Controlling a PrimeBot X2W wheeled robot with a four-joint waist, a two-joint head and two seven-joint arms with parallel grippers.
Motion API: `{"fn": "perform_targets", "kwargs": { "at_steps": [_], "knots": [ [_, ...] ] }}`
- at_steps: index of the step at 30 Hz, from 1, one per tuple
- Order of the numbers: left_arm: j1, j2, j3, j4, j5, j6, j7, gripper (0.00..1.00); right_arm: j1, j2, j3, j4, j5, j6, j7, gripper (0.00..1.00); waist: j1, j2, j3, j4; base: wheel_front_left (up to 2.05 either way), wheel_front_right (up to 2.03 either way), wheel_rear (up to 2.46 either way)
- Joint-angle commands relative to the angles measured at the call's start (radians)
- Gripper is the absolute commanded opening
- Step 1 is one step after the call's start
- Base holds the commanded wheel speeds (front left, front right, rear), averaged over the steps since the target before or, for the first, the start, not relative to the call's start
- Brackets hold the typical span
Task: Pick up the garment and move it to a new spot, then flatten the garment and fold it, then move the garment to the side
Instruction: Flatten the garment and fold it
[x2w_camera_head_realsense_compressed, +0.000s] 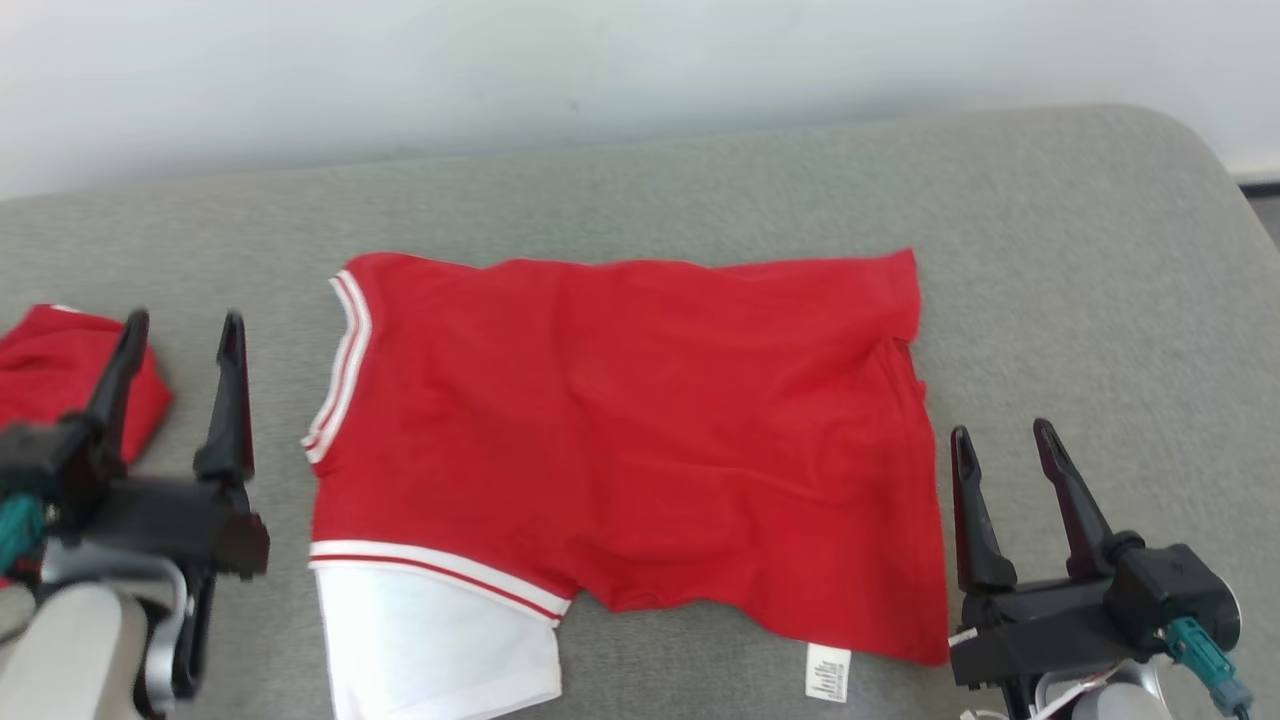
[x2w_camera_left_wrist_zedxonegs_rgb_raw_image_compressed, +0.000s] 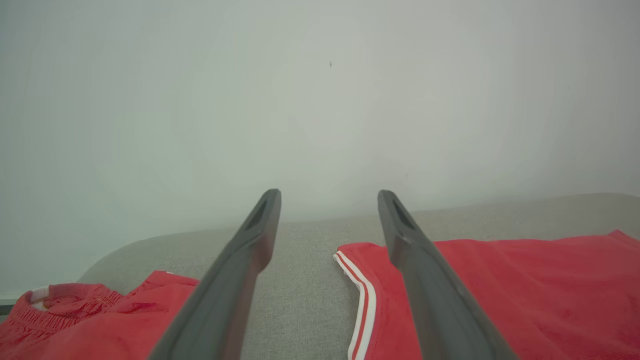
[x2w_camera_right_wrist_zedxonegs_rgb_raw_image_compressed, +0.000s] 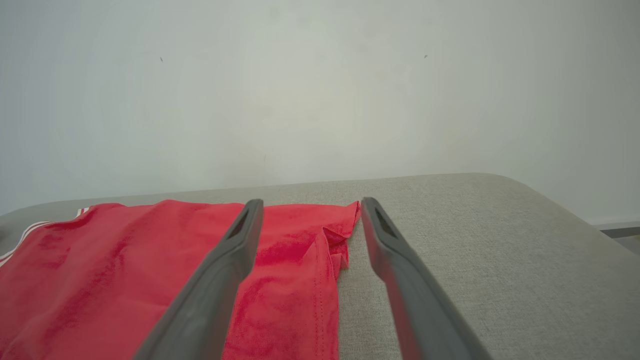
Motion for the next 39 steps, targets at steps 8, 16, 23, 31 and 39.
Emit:
{"fn": "perform_targets", "kwargs": {
  "at_steps": [8,16,23,31,39],
  "knots": [
    [0.233,-0.099,0.142,-0.120,0.105,-0.026,-0.001,1.00,0.053,-0.001,-0.007,0.004,-0.010,-0.002,0.000,1.00,0.0001,0.0001,-0.076,0.103,0.00,0.00,0.00],
    [0.345,-0.174,0.183,-0.188,0.164,-0.063,-0.001,1.00,0.075,-0.001,-0.004,-0.001,-0.016,-0.002,0.000,1.00,0.0001,0.0001,-0.077,0.128,0.00,0.00,0.00],
    [0.385,-0.223,0.173,-0.189,0.203,-0.106,-0.001,1.00,0.106,-0.001,-0.005,-0.001,-0.007,-0.002,0.000,1.00,0.0001,0.0001,-0.078,0.129,0.00,0.00,0.00],
    [0.408,-0.272,0.184,-0.161,0.241,-0.137,-0.001,1.00,0.148,0.000,0.000,-0.017,-0.001,-0.002,0.000,1.00,0.0001,0.0001,-0.087,0.114,0.00,0.00,0.00],
    [0.430,-0.296,0.219,-0.154,0.264,-0.155,-0.001,1.00,0.195,0.000,-0.013,-0.043,-0.010,-0.002,0.000,1.00,0.0001,0.0001,-0.104,0.109,0.00,0.00,0.00]
  ]
}}
